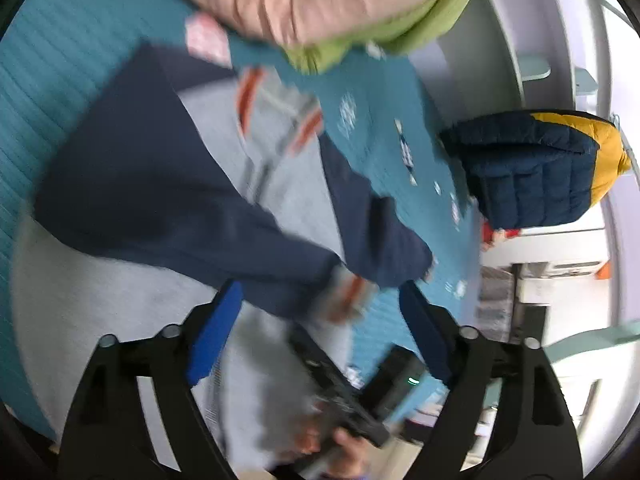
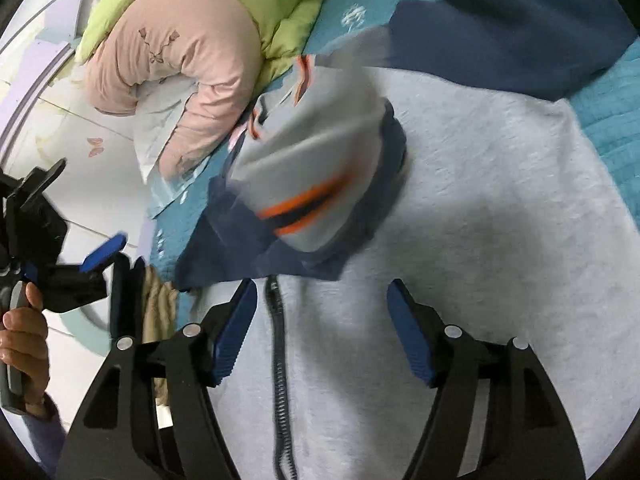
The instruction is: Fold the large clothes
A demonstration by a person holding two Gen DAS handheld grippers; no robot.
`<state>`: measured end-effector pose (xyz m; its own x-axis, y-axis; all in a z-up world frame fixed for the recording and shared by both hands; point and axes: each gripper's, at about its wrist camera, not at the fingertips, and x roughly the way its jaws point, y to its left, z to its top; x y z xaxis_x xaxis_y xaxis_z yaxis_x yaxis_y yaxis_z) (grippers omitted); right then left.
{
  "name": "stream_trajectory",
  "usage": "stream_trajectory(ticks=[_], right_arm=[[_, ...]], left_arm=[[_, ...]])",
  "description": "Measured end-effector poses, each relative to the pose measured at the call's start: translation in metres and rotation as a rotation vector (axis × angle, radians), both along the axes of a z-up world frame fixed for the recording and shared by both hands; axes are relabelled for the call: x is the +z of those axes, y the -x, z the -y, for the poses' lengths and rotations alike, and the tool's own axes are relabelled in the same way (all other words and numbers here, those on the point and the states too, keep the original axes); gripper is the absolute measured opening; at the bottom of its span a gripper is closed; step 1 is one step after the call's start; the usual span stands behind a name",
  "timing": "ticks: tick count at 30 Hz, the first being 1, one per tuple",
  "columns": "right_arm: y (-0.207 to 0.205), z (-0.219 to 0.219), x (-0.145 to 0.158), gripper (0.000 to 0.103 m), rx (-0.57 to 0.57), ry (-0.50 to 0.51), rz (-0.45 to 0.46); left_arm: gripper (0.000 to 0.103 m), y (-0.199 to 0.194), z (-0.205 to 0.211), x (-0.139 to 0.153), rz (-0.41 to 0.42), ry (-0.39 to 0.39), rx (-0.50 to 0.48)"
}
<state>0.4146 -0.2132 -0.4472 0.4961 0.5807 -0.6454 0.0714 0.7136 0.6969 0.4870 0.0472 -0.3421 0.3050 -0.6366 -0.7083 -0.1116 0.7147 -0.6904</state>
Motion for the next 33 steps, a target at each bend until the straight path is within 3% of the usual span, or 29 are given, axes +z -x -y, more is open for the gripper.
stream_trajectory(ticks=[3, 6, 9, 10, 11, 12, 14, 17, 22, 23, 25, 27, 30, 33], right_arm=[[-0.003, 0.003, -0.001, 0.068, -0.066, 0.007, 0.002], [-0.003, 0.015, -0.005, 0.068, -0.23, 0.084, -0.039], [-0.007, 0.022, -0.015, 0.068, -0.313, 0.056, -0.073], [-0.009, 0.02, -0.013, 0.057, -0.309, 0.07, -0.062], [-0.012, 0.016, -0.01, 0.029, -0.281, 0.076, -0.04], [-0.016, 0.011, -0.007, 0.017, -0.251, 0.081, -0.029], [-0.025, 0.001, 0.008, 0.012, -0.206, 0.129, 0.011], [-0.05, -0.013, 0.054, 0.01, -0.121, 0.182, 0.142], [-0.063, -0.038, 0.167, 0.008, 0.072, 0.127, 0.542], [-0.064, -0.036, 0.178, 0.007, 0.055, 0.152, 0.557], [-0.066, -0.022, 0.179, 0.007, 0.005, 0.166, 0.531], [-0.074, 0.003, 0.153, 0.007, -0.055, 0.192, 0.412], [-0.088, 0.039, 0.075, 0.007, -0.092, 0.206, 0.174], [-0.086, 0.058, 0.011, 0.007, -0.105, 0.283, 0.02]], left_arm=[[0.083, 0.007, -0.029, 0.004, 0.09, -0.233, 0.038], [0.083, 0.015, -0.049, -0.007, 0.135, -0.406, 0.034], [0.083, 0.023, -0.065, -0.031, 0.109, -0.435, 0.031], [0.083, 0.024, -0.069, -0.038, 0.098, -0.431, 0.03], [0.083, 0.024, -0.075, -0.049, 0.082, -0.434, 0.036], [0.083, 0.025, -0.076, -0.055, 0.076, -0.444, 0.038], [0.083, 0.024, -0.078, -0.063, 0.088, -0.48, 0.038], [0.083, 0.018, -0.077, -0.071, 0.108, -0.54, 0.065], [0.083, 0.018, -0.08, -0.068, 0.19, -0.527, 0.179], [0.083, 0.018, -0.078, -0.067, 0.205, -0.534, 0.191], [0.083, 0.02, -0.076, -0.064, 0.249, -0.544, 0.229], [0.085, 0.02, -0.075, -0.063, 0.273, -0.56, 0.249], [0.086, 0.011, -0.066, -0.076, 0.226, -0.559, 0.206], [0.086, 0.002, -0.051, -0.085, 0.243, -0.595, 0.145]])
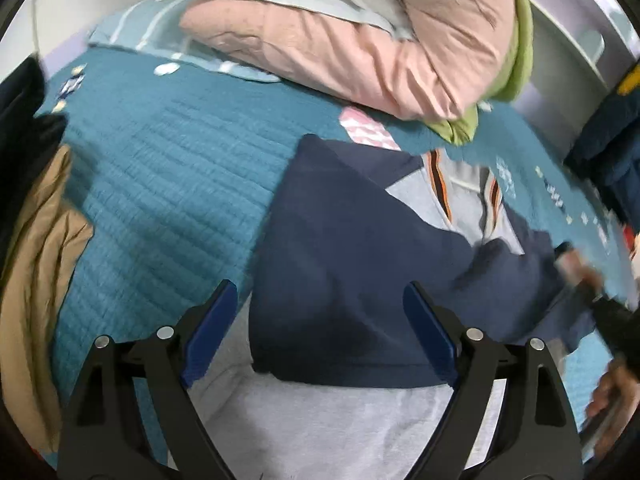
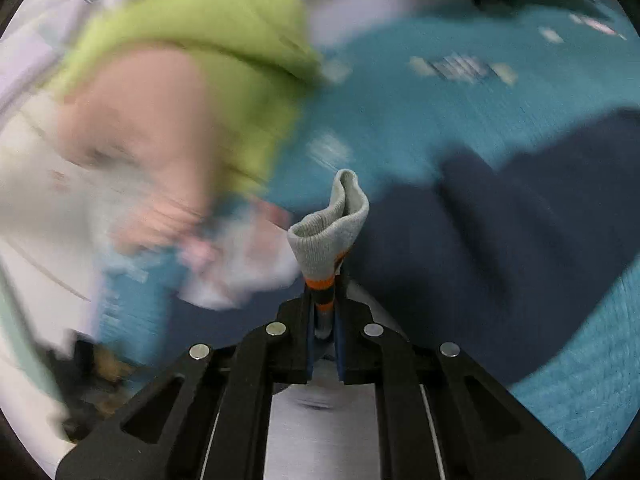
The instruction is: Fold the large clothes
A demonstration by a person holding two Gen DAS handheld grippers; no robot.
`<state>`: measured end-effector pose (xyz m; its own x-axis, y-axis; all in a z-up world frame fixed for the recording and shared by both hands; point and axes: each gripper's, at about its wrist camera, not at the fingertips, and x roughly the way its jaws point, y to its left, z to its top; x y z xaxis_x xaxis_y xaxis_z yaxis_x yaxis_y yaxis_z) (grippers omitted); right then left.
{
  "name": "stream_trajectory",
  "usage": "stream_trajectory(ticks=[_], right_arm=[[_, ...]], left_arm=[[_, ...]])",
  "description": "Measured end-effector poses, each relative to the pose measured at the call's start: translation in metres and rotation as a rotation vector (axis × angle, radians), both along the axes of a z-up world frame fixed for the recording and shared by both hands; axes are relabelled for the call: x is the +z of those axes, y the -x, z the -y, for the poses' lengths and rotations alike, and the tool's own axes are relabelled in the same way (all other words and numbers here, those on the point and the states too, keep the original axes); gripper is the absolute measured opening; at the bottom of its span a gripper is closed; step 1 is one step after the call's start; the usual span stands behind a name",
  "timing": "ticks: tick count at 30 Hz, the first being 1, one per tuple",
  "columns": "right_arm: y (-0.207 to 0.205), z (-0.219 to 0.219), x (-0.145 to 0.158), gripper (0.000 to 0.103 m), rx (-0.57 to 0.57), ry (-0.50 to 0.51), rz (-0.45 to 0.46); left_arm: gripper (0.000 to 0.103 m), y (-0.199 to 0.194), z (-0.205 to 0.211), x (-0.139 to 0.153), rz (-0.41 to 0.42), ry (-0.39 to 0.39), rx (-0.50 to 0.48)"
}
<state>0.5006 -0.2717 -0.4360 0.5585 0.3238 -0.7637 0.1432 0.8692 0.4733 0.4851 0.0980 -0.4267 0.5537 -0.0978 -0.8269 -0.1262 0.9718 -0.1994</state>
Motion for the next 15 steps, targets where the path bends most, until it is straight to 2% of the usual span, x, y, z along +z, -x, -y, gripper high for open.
stream_trajectory(ticks=[3, 7, 9, 10, 11, 13, 15], right_arm=[[0.01, 0.015, -0.018, 0.007, -0.035, -0.048, 0.009], [0.016, 0.017, -0.012, 0.009, -0.07, -0.021, 0.009], [0.017, 0.015, -0.01, 0.009, -0.059, -0.01, 0.013], [0.018, 0.016, -0.008, 0.009, -0.059, -0.012, 0.013], [0.02, 0.02, -0.009, 0.009, -0.062, -0.019, 0.004], [0.021, 0.014, -0.011, 0.01, -0.073, -0.031, -0.008], [0.021, 0.017, -0.014, 0.013, -0.072, -0.056, -0.018]], left_arm=[[0.086, -0.016, 0.012, -0.001, 0.01, -0.004, -0.045], [0.086, -0.043, 0.029, -0.002, 0.018, 0.016, -0.094], [0.086, -0.056, 0.044, -0.006, 0.022, 0.037, -0.171], [0.086, -0.067, 0.05, -0.015, -0.007, 0.061, -0.205], [0.086, -0.076, 0.05, -0.024, -0.039, 0.053, -0.194], [0.084, -0.092, 0.042, -0.048, -0.117, -0.029, -0.096], [0.084, -0.093, 0.036, -0.052, -0.091, -0.045, -0.071]])
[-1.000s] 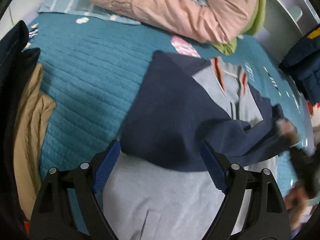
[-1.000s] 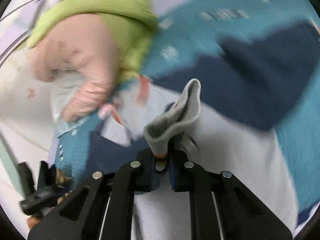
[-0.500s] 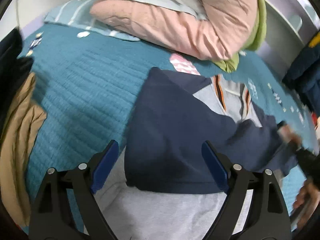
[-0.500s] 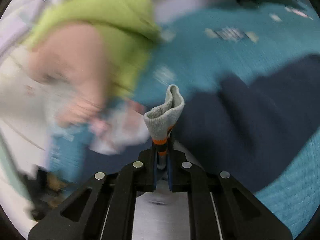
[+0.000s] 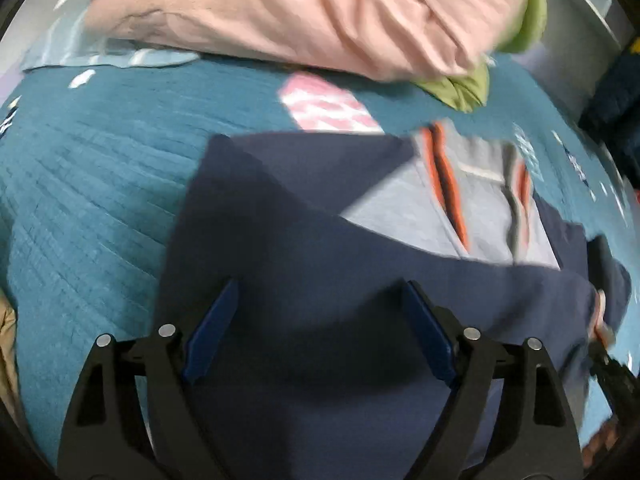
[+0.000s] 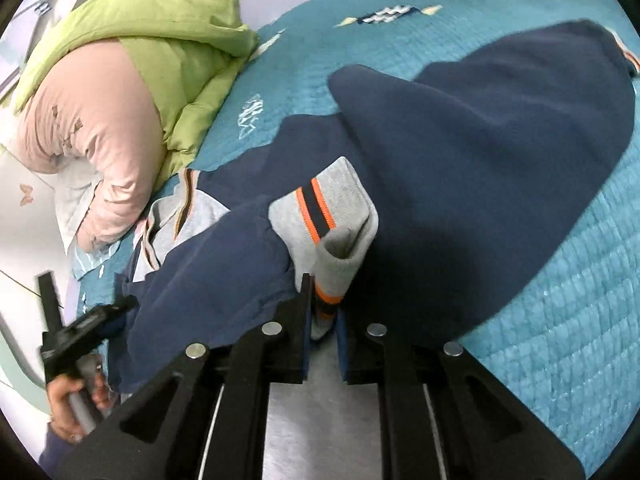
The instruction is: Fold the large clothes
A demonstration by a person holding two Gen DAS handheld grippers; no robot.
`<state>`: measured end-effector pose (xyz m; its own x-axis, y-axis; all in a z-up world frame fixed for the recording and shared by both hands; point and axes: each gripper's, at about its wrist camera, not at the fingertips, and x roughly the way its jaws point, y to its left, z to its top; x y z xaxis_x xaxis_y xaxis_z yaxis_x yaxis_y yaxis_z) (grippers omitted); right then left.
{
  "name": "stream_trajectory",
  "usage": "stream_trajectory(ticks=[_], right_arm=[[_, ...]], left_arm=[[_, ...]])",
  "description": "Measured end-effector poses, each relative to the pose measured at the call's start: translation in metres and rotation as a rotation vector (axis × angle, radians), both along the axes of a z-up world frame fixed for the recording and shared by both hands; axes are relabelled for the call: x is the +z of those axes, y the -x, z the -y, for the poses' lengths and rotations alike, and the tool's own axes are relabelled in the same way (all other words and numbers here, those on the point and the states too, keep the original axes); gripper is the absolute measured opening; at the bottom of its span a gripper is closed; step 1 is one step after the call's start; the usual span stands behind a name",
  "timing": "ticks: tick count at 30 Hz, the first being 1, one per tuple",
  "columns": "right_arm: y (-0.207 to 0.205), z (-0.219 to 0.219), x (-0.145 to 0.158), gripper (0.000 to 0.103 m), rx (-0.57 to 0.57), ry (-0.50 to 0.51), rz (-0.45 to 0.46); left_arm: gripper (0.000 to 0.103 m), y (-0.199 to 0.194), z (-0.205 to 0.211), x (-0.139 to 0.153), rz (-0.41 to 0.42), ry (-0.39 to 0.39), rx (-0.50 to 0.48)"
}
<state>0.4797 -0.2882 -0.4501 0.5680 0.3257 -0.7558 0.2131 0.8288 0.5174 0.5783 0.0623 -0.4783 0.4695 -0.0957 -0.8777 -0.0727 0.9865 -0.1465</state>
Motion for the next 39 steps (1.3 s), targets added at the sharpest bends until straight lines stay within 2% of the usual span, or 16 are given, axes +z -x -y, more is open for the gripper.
stream_trajectory(ticks=[3, 5, 6, 8, 11, 13, 16, 18, 21, 24, 28, 31, 32, 34, 37, 39], right_arm=[[0.003, 0.012, 0.011, 0.021, 0.012, -0.03, 0.036], [0.01, 0.027, 0.025, 0.041, -0.003, -0.058, 0.091], [0.016, 0.041, 0.035, 0.044, -0.029, -0.068, 0.125], [0.023, 0.068, 0.046, 0.045, -0.072, -0.059, 0.152], [0.033, 0.124, 0.051, 0.045, -0.209, -0.038, 0.154], [0.043, 0.167, 0.047, 0.045, -0.344, -0.036, 0.153], [0.056, 0.228, 0.034, 0.048, -0.558, -0.119, 0.159], [0.057, 0.261, 0.022, 0.049, -0.637, -0.176, 0.166], [0.047, 0.287, 0.008, 0.049, -0.69, -0.215, 0.149], [0.035, 0.302, -0.005, 0.049, -0.706, -0.284, 0.16], [0.022, 0.322, -0.02, 0.049, -0.716, -0.333, 0.169], [0.012, 0.329, -0.028, 0.043, -0.739, -0.366, 0.186], [0.009, 0.332, -0.027, 0.024, -0.735, -0.365, 0.182], [0.009, 0.334, -0.018, 0.008, -0.719, -0.324, 0.187], [0.023, 0.325, 0.013, 0.008, -0.695, -0.228, 0.272], [0.035, 0.31, 0.05, 0.008, -0.644, -0.116, 0.343]], left_arm=[[0.084, 0.002, 0.01, 0.001, 0.001, -0.076, -0.023], [0.084, 0.003, 0.014, 0.006, -0.003, -0.072, -0.023], [0.084, 0.005, 0.016, 0.013, 0.009, -0.052, -0.018], [0.084, 0.012, 0.028, 0.03, 0.066, -0.022, -0.047], [0.084, 0.025, 0.077, 0.056, 0.133, -0.029, -0.16], [0.085, 0.035, 0.115, 0.065, 0.145, -0.009, -0.25], [0.085, 0.045, 0.172, 0.065, 0.129, 0.043, -0.373], [0.085, 0.047, 0.199, 0.06, 0.108, 0.062, -0.408], [0.085, 0.051, 0.242, 0.046, 0.066, 0.08, -0.464], [0.085, 0.058, 0.272, 0.032, 0.051, 0.041, -0.501], [0.085, 0.056, 0.284, 0.006, -0.003, 0.008, -0.503], [0.087, 0.054, 0.288, -0.003, 0.003, 0.0, -0.507], [0.088, 0.053, 0.285, -0.004, 0.0, 0.001, -0.509], [0.089, 0.051, 0.282, -0.004, -0.005, 0.007, -0.509], [0.089, 0.047, 0.275, 0.001, -0.004, 0.07, -0.498], [0.089, 0.049, 0.258, 0.01, 0.013, 0.122, -0.471]])
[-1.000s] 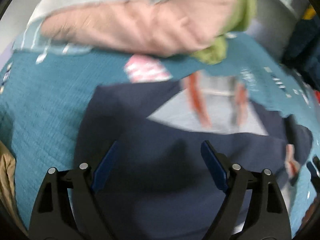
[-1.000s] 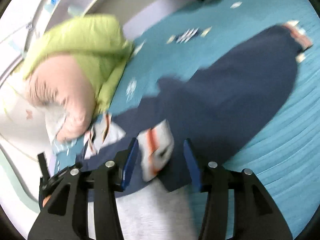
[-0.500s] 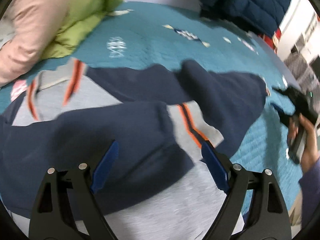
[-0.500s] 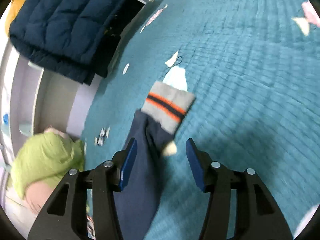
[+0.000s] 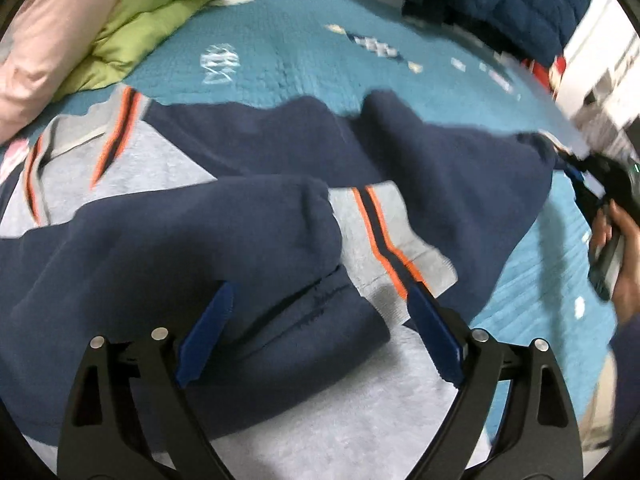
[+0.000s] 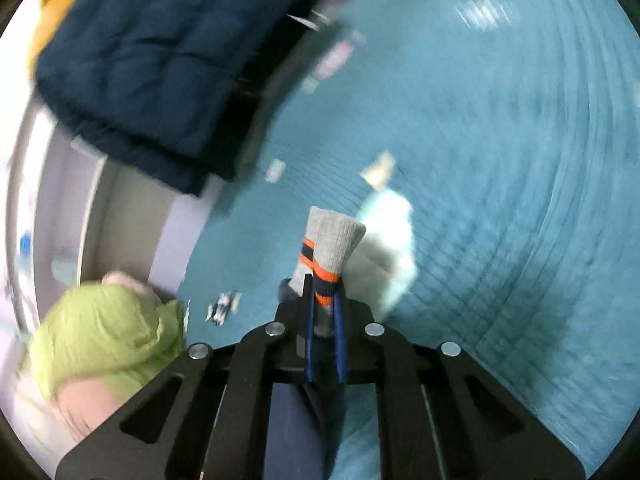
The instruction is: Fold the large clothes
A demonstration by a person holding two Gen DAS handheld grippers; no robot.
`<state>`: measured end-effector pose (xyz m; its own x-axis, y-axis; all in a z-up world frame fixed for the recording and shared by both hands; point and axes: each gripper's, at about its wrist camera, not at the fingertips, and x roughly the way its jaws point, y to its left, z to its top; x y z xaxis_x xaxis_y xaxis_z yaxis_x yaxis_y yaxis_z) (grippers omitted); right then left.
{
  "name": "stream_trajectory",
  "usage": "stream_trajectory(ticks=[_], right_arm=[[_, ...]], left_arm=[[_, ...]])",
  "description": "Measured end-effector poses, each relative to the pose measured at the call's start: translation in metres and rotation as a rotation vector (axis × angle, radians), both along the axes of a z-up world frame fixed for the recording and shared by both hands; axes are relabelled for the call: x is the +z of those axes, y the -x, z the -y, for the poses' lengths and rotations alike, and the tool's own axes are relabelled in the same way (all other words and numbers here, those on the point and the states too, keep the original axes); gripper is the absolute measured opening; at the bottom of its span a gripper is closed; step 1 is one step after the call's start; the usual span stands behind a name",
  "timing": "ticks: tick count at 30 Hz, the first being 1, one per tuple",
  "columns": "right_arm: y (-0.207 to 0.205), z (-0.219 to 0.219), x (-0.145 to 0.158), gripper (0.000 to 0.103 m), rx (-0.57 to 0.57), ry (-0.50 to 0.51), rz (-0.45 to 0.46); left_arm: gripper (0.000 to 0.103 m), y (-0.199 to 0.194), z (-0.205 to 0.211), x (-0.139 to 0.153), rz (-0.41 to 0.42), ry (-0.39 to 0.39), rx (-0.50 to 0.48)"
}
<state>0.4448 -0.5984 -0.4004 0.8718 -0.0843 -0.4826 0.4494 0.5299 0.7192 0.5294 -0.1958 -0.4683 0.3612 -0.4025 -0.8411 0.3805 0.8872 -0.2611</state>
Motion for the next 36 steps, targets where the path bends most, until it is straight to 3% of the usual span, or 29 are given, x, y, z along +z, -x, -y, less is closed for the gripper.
stream_trajectory(ticks=[2, 5, 9, 13, 18, 23, 25, 28, 29, 30, 32, 34, 36], right_arm=[[0.011, -0.022, 0.037, 0.008, 0.037, 0.12, 0.037], [0.024, -0.08, 0.105, 0.008, 0.139, 0.297, 0.14], [0.019, -0.177, 0.165, 0.008, 0.308, 0.399, 0.24], [0.008, -0.284, 0.185, 0.008, 0.496, 0.417, 0.278], [-0.023, -0.424, 0.152, 0.008, 0.729, 0.389, 0.228], [-0.042, -0.542, 0.077, 0.009, 0.893, 0.366, 0.076], [-0.051, -0.569, 0.05, 0.009, 0.931, 0.336, 0.017], [-0.06, -0.589, 0.008, 0.019, 0.974, 0.311, -0.087], [-0.062, -0.592, -0.003, 0.033, 0.993, 0.264, -0.119], [-0.063, -0.592, -0.011, 0.039, 1.009, 0.218, -0.147], [-0.055, -0.593, -0.009, 0.053, 1.021, 0.197, -0.136], [-0.049, -0.591, 0.007, 0.06, 1.021, 0.24, -0.101], [-0.036, -0.577, 0.031, 0.06, 0.995, 0.298, -0.047]], left_arm=[[0.089, 0.002, -0.018, 0.013, 0.027, 0.032, 0.034], [0.089, 0.003, -0.051, 0.028, 0.067, -0.013, 0.095], [0.089, 0.004, -0.112, 0.045, 0.093, -0.053, 0.213], [0.089, 0.006, -0.19, 0.058, 0.084, -0.056, 0.362], [0.089, 0.021, -0.277, 0.065, 0.073, -0.056, 0.512], [0.089, 0.044, -0.336, 0.061, 0.059, -0.07, 0.591], [0.089, 0.05, -0.352, 0.06, 0.053, -0.08, 0.612], [0.089, 0.057, -0.366, 0.057, 0.045, -0.083, 0.623], [0.089, 0.059, -0.369, 0.058, 0.044, -0.081, 0.624], [0.089, 0.06, -0.371, 0.058, 0.044, -0.078, 0.626], [0.089, 0.061, -0.373, 0.062, 0.051, -0.062, 0.629], [0.089, 0.062, -0.371, 0.069, 0.066, -0.049, 0.633], [0.089, 0.059, -0.363, 0.075, 0.076, -0.029, 0.624]])
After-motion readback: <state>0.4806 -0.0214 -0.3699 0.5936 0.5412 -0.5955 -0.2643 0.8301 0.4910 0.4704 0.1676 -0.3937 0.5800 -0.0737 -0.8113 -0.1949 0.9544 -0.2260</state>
